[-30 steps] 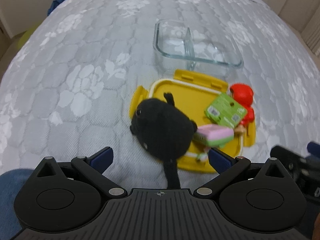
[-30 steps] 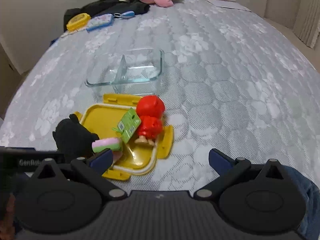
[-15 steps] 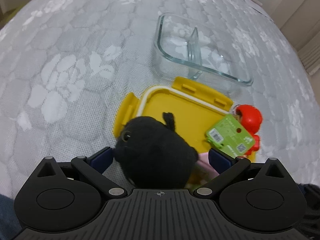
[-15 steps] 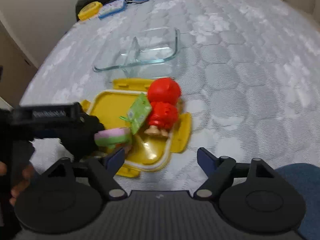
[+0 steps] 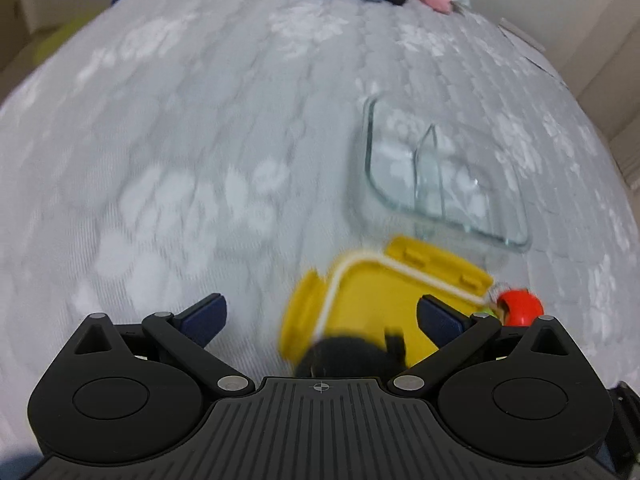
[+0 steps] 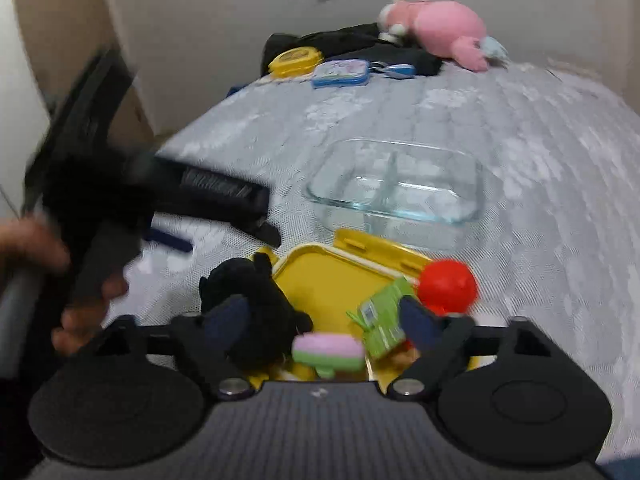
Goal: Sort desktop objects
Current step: 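Grasp the black plush toy with the right gripper and lift it, then carry the black plush into the glass container and open the right gripper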
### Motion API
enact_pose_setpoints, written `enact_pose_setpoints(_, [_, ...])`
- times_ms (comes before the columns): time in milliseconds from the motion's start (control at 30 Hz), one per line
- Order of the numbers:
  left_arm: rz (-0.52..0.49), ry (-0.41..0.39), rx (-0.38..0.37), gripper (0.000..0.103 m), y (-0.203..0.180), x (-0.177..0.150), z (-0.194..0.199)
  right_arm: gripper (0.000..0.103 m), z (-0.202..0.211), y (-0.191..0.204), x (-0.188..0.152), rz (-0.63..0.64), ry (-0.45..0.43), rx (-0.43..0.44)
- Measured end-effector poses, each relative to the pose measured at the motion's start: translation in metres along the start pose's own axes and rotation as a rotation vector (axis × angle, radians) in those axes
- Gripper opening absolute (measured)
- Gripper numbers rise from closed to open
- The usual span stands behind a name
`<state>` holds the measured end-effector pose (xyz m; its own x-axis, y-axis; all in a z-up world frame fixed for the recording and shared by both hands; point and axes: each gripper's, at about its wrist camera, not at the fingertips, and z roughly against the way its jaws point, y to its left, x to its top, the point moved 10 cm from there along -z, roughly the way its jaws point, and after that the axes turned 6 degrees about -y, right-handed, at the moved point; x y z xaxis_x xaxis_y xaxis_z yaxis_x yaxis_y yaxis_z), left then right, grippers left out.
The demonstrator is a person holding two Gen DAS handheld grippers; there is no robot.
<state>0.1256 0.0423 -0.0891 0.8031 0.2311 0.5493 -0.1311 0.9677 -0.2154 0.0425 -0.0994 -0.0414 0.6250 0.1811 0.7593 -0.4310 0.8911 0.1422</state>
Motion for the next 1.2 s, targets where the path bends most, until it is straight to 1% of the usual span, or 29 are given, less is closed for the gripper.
enact_pose_setpoints(67, [-0.023, -0.055, 0.008, 0.103, 0.001, 0.015, 0.002, 0.074, -0.015, 0.016, 0.003, 0.049, 0.03, 0.05])
enact_pose_setpoints(133, [0.01, -0.126, 0.0, 0.103, 0.009, 0.02, 0.008, 0.073, -0.03, 0.032, 0.003, 0.089, 0.058, 0.095])
enact_pose_setpoints(167, [0.031, -0.136, -0.007, 0.103, 0.014, 0.019, 0.008, 0.073, -0.037, 0.039, 0.002, 0.114, 0.07, 0.106])
enact_pose_setpoints(233, [0.094, -0.113, -0.002, 0.103, 0.028, 0.016, 0.004, 0.072, -0.051, 0.05, -0.001, 0.169, 0.089, 0.113])
enact_pose_setpoints(300, [0.179, -0.087, 0.003, 0.103, 0.044, 0.013, -0.001, 0.067, -0.062, 0.057, -0.005, 0.206, 0.118, 0.12])
enact_pose_setpoints(367, [0.28, -0.085, -0.01, 0.103, 0.059, 0.014, -0.004, 0.064, -0.069, 0.06, -0.01, 0.203, 0.141, 0.153])
enact_pose_setpoints(400, [0.325, -0.088, -0.018, 0.103, 0.065, 0.015, -0.004, 0.064, -0.071, 0.061, -0.009, 0.207, 0.138, 0.151])
enact_pose_setpoints(467, [0.378, -0.096, -0.023, 0.103, 0.073, 0.017, -0.005, 0.059, -0.072, 0.063, -0.006, 0.221, 0.137, 0.158])
enact_pose_setpoints(567, [0.41, -0.103, -0.031, 0.103, 0.078, 0.018, -0.004, 0.054, -0.07, 0.056, 0.001, 0.175, 0.146, 0.165])
enact_pose_setpoints(700, [0.432, -0.081, -0.05, 0.103, 0.079, 0.016, -0.009, 0.053, -0.061, 0.037, 0.02, 0.063, 0.129, 0.159])
enact_pose_setpoints(800, [0.448, -0.056, -0.059, 0.103, 0.079, 0.015, -0.013, 0.053, -0.053, 0.017, 0.041, -0.053, 0.1, 0.152])
enact_pose_setpoints(867, [0.457, -0.053, -0.068, 0.103, 0.079, 0.012, -0.014, 0.053, -0.046, 0.001, 0.06, -0.125, 0.058, 0.139])
enact_pose_setpoints(900, [0.452, -0.045, -0.071, 0.103, 0.078, 0.01, -0.015, 0.053, -0.043, -0.009, 0.072, -0.169, 0.024, 0.129])
enact_pose_setpoints(967, [0.413, -0.009, -0.076, 0.103, 0.069, 0.004, -0.019, 0.053, -0.041, -0.026, 0.094, -0.245, -0.031, 0.116])
enact_pose_setpoints(1033, [0.309, 0.055, -0.105, 0.103, 0.048, -0.002, -0.028, 0.053, -0.047, -0.042, 0.111, -0.313, -0.066, 0.099])
enact_pose_setpoints(1100, [0.177, 0.099, -0.151, 0.103, 0.021, -0.007, -0.034, 0.054, -0.062, -0.055, 0.127, -0.38, -0.08, 0.101])
enact_pose_setpoints(1167, [0.077, 0.111, -0.174, 0.103, 0.004, -0.01, -0.036, 0.054, -0.081, -0.066, 0.135, -0.459, -0.078, 0.124])
enact_pose_setpoints(1200, [0.058, 0.115, -0.172, 0.103, 0.001, -0.011, -0.038, 0.054, -0.088, -0.071, 0.137, -0.501, -0.077, 0.133])
